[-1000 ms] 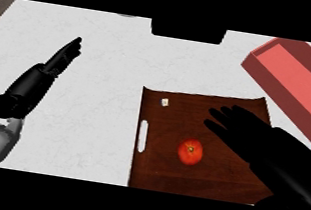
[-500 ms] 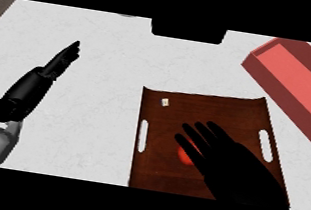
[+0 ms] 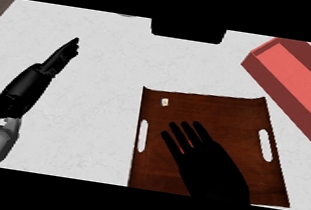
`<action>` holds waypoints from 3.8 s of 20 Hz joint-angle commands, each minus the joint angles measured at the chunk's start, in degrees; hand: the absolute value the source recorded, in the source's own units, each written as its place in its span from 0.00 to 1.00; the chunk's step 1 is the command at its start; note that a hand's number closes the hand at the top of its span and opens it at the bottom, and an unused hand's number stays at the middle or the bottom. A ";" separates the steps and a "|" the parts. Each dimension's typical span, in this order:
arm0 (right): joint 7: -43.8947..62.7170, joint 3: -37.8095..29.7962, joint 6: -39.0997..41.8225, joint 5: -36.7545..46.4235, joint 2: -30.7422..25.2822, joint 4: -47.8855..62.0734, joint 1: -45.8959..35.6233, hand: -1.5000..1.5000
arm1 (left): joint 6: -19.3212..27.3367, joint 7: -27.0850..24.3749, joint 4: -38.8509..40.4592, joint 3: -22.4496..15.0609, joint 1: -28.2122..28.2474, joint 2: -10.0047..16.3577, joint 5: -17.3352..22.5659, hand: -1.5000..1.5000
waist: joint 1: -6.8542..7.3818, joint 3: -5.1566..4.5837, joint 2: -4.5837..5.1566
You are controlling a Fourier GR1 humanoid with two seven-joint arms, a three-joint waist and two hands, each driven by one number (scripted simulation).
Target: Pick the tomato from the tray and place it in the cardboard box
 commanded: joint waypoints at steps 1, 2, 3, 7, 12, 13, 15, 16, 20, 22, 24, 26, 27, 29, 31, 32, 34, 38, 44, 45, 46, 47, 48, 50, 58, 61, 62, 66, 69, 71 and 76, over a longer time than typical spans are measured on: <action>-1.00 2.77 -3.25 6.91 3.91 4.08 1.52 0.00 | 1.81 0.54 0.58 -1.04 0.41 -3.82 -3.06 0.50 | -0.03 0.02 0.02; -1.92 1.45 -1.85 7.33 3.55 2.13 2.34 0.00 | -0.73 -2.30 3.55 1.61 -1.00 -2.04 -2.98 0.50 | -0.15 0.01 0.03; -3.22 0.13 -1.73 7.49 5.30 5.91 0.16 0.00 | -1.75 0.92 -3.37 1.50 3.01 -1.27 -1.51 0.50 | 0.21 0.02 -0.01; -4.79 1.35 -2.81 11.92 6.25 8.36 2.26 0.00 | -1.92 -0.94 3.66 2.80 -2.63 -3.22 -3.87 0.50 | -0.12 0.01 0.05; -8.87 1.76 -7.00 17.41 5.17 13.47 5.26 0.00 | -2.58 1.98 -2.70 2.67 0.97 -4.15 -4.58 0.50 | 0.03 0.03 0.01; -9.68 -0.93 -3.94 16.87 4.30 10.33 5.27 0.00 | -3.12 -0.28 1.71 4.13 -0.25 -4.95 -4.58 0.50 | -0.15 0.01 0.02; -9.90 -1.77 -1.97 17.95 6.75 12.17 3.85 0.00 | -4.13 3.28 -3.55 4.54 1.49 -4.76 -4.00 0.50 | 0.00 0.01 -0.01; -11.06 -3.05 -2.30 17.37 8.34 14.01 2.26 0.00 | -2.70 1.92 0.64 3.03 -2.04 -7.01 -6.07 0.50 | -0.12 0.01 0.05; -14.34 -2.74 -4.56 20.19 9.69 16.91 4.86 0.00 | -5.70 1.34 -1.17 5.31 0.56 -6.06 -5.26 0.50 | -0.04 0.01 0.02; -19.14 -5.12 -6.20 19.46 7.30 17.77 5.26 0.00 | -6.02 0.26 -0.50 6.18 1.40 -6.04 -5.37 0.50 | -0.03 0.01 0.03; -20.94 -7.35 -6.79 19.53 8.07 23.61 2.34 0.00 | -3.28 1.10 0.99 4.16 -1.64 -8.00 -8.90 0.50 | -0.01 0.02 0.10; -18.80 -4.61 -6.35 22.65 7.62 17.14 9.11 0.00 | -5.14 0.22 1.36 6.00 -1.67 -7.64 -8.16 0.50 | -0.19 0.01 0.01; -16.44 -4.54 -3.68 23.47 10.14 17.28 6.78 0.00 | -6.53 -0.95 1.91 7.79 -0.18 -5.90 -7.26 0.50 | -0.08 0.01 0.01; -16.50 -1.48 -11.15 27.42 8.22 18.77 11.56 0.00 | -4.18 -0.16 0.40 5.02 0.97 -8.61 -9.42 0.50 | -0.17 0.02 -0.02; -20.99 -6.38 -11.71 26.97 7.33 23.28 8.49 0.00 | -6.38 -1.97 1.59 7.53 0.31 -7.38 -8.04 0.50 | -0.07 0.02 0.04; -18.74 -6.34 -9.23 27.55 12.82 26.84 4.77 0.00 | -6.45 0.21 -2.80 6.30 2.34 -7.98 -8.34 0.50 | 0.17 0.02 0.02; -22.40 -8.04 -12.30 28.25 11.09 31.09 4.65 0.00 | -7.68 1.61 -2.63 7.79 1.46 -7.43 -7.18 0.50 | 0.13 0.02 0.04; -25.15 -10.55 -12.58 28.12 13.54 34.98 3.43 0.00 | -8.82 0.28 -4.04 8.67 3.07 -7.15 -7.61 0.50 | 0.19 0.02 0.05; -35.83 -9.06 -21.23 29.72 8.53 35.88 4.43 1.00 | -10.05 2.58 -2.50 10.05 0.24 -6.58 -6.74 0.50 | 0.27 0.04 0.04; -34.12 -7.15 -19.68 31.51 9.84 32.88 5.02 1.00 | -8.40 -1.03 -0.51 8.53 1.48 -8.57 -8.83 0.50 | 0.04 0.02 0.02; -34.09 -5.37 -23.25 32.70 10.72 33.20 7.42 1.00 | -7.79 -1.13 2.56 9.25 -1.42 -8.41 -9.46 0.50 | -0.17 0.02 0.06; -34.36 -6.50 -24.77 33.52 12.77 37.61 3.93 1.00 | -6.44 1.29 2.40 7.17 -2.73 -10.33 -11.03 0.50 | -0.02 0.03 0.11; -34.95 -9.06 -23.83 32.61 13.61 38.25 1.42 1.00 | -8.18 3.15 -4.08 7.73 1.69 -9.38 -9.04 0.50 | 0.38 0.04 0.01; -35.05 -7.71 -23.24 34.23 12.75 33.47 3.01 1.00 | -7.57 1.56 -3.15 7.45 1.77 -10.19 -9.90 0.50 | 0.09 0.02 -0.02; -37.94 -30.94 -25.04 19.96 16.89 52.65 -11.97 1.00 | -8.36 2.85 -2.30 7.15 -2.13 -10.19 -9.89 0.50 | 2.16 0.15 0.88; -43.97 -33.47 -35.44 20.75 16.44 63.09 -16.95 1.00 | -9.44 1.06 -0.20 8.62 -2.23 -9.05 -9.20 0.50 | 1.68 0.09 0.73; -42.85 -34.37 -34.19 20.75 16.47 62.02 -20.81 1.00 | -8.86 1.01 0.00 8.03 -1.80 -9.79 -9.81 0.50 | 1.41 0.06 0.54; -46.13 -34.98 -36.05 21.93 12.39 59.20 -23.50 1.00 | -7.88 2.05 -0.18 8.54 -2.03 -10.68 -9.82 0.50 | 0.56 0.03 0.16; -41.60 -34.62 -34.57 23.27 13.19 53.59 -24.21 1.00 | -10.21 0.91 -2.28 9.82 2.33 -8.51 -8.65 0.50 | 0.28 0.01 -0.11; -39.49 -36.09 -33.93 21.39 13.64 47.27 -21.41 1.00 | -11.38 -0.08 -2.10 11.72 1.62 -7.06 -7.29 0.50 | -0.20 0.00 -0.21; -28.15 -45.72 -36.39 18.88 13.33 43.27 -24.81 1.00 | -9.01 0.64 -1.85 9.84 2.07 -9.18 -9.58 0.50 | -0.68 0.01 -0.35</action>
